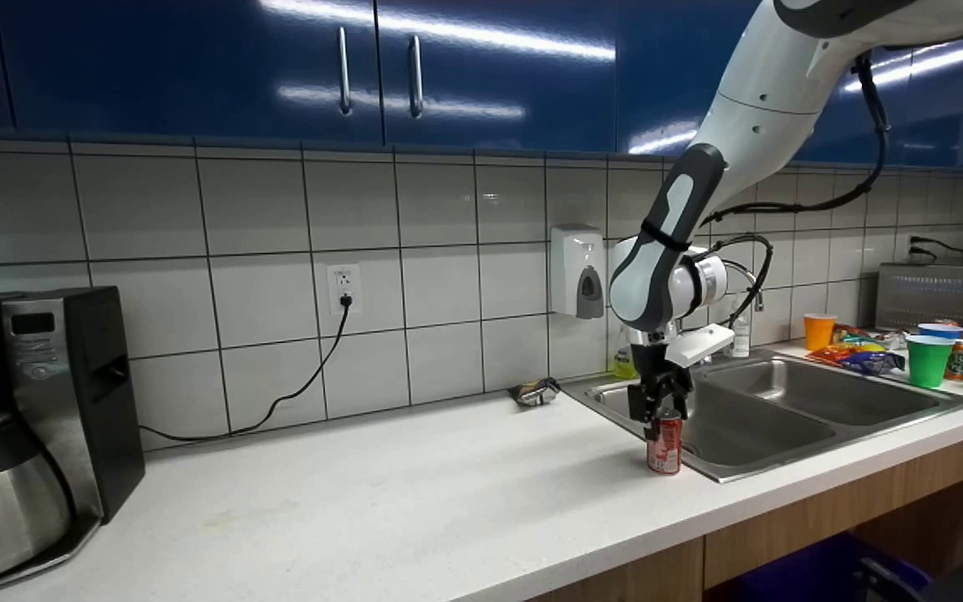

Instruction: Take the Coca-Cola can out of the sink on the left and put it on the countertop.

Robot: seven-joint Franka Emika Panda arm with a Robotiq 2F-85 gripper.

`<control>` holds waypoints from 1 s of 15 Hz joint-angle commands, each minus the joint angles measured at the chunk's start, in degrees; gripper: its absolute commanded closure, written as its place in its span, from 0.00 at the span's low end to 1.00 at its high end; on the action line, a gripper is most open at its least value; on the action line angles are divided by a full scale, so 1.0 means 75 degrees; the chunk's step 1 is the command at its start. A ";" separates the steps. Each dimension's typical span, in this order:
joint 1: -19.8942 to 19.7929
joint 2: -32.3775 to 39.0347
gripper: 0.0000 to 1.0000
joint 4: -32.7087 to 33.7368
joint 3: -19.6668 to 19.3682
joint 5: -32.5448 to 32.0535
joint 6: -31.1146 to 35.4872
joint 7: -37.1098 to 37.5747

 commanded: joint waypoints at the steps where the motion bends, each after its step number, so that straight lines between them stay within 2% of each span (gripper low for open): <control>1: 0.0038 -0.0389 0.00 -0.0173 -0.0038 -0.0233 -0.0023 0.0132; 15: -0.0041 -0.1496 0.00 -0.0538 0.0011 -0.0116 -0.0240 -0.0032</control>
